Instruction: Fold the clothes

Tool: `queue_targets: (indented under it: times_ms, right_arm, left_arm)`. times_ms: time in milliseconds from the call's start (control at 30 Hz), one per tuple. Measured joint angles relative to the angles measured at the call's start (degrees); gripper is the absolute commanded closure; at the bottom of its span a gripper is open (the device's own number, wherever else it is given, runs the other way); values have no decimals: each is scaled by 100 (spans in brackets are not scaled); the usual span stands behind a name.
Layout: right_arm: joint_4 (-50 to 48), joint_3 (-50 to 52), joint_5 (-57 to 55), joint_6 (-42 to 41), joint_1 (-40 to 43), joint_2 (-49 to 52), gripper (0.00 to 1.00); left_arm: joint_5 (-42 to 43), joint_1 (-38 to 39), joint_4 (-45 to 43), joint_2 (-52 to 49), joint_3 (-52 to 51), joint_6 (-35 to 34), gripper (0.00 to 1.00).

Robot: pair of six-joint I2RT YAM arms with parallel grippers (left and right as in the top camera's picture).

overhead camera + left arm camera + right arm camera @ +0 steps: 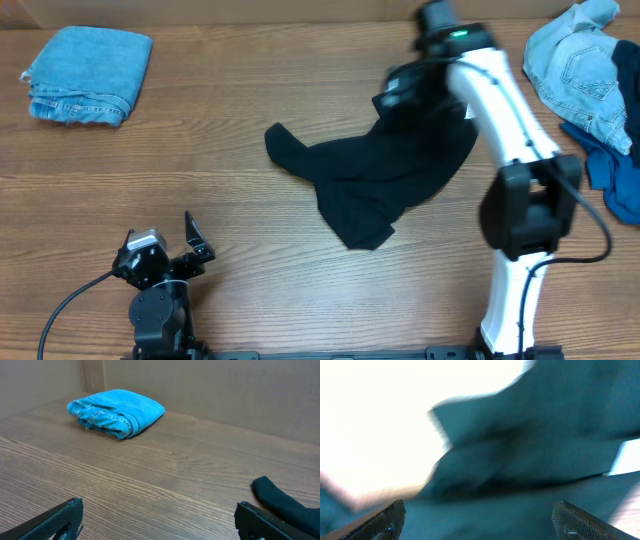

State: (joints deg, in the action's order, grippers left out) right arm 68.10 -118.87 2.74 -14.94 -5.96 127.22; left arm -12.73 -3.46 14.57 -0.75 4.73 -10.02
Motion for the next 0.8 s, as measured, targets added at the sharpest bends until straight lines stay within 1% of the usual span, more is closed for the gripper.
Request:
queue_targets:
  times_ms: [133,233,300,333,400,600,800]
  right_arm:
    - [-509,0,157,-247,1132,0,3]
    - [-813,0,227,-450,1598,2,4]
    - [-1019,0,352,-555,1751,11,5]
    - [-1078,-2,402,-584,1786,28,6]
    - [-1235,-9,538,-649,1808,140,12]
    - [-1196,-15,629,-855,1705,741,16]
    - [-1086,-15,623,-990,1674,1082,25]
  left_arm:
    - [0,0,0,0,0,0,0]
    - [0,0,0,0,0,0,0]
    - [0,0,0,2,0,0,0]
    - [0,0,0,2,0,0,0]
    - [0,0,0,0,0,0,0]
    - [0,0,2,0,0,0,0]
    - [0,0,0,0,0,0,0]
